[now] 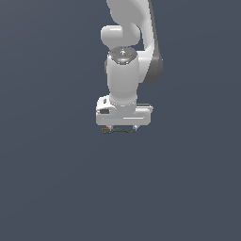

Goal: Pick up the object and move it to a goal position.

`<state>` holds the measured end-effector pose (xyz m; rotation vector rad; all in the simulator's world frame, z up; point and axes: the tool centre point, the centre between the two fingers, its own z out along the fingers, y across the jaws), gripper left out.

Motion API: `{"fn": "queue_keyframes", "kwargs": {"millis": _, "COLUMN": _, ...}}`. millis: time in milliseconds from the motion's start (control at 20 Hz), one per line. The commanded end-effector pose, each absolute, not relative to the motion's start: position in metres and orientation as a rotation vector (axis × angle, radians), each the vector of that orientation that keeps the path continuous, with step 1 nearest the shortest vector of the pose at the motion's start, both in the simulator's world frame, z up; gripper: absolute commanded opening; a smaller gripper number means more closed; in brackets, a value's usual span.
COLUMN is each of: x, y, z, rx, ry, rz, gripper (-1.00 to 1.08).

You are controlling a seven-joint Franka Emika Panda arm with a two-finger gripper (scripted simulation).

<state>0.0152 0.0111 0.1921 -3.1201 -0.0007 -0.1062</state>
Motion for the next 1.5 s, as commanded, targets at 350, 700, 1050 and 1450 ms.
{"fn": "queue_keyframes", "kwargs": {"millis": 350, "x": 0.014, "y": 0.010, "z": 0.190, "rx": -3.119, "ry": -0.030, "rz": -0.108, "gripper": 1.00}}
{"fn": "queue_keyframes", "kwargs": {"millis": 700, "x": 0.008, "y": 0.007, "z": 0.179, "rx": -3.123, "ry": -0.156, "rz": -0.101, "gripper": 1.00}}
{"fn": "queue_keyframes", "kwargs": {"millis": 1050, "x": -0.004, "y": 0.001, "z": 0.160, "rx": -3.116, "ry": -0.380, "rz": -0.086, "gripper": 1.00}}
{"fn": "queue_keyframes", "kwargs": {"millis": 1450, "x": -0.022, "y": -0.006, "z": 0.132, "rx": -3.069, "ry": -0.719, "rz": -0.061, "gripper": 1.00}}
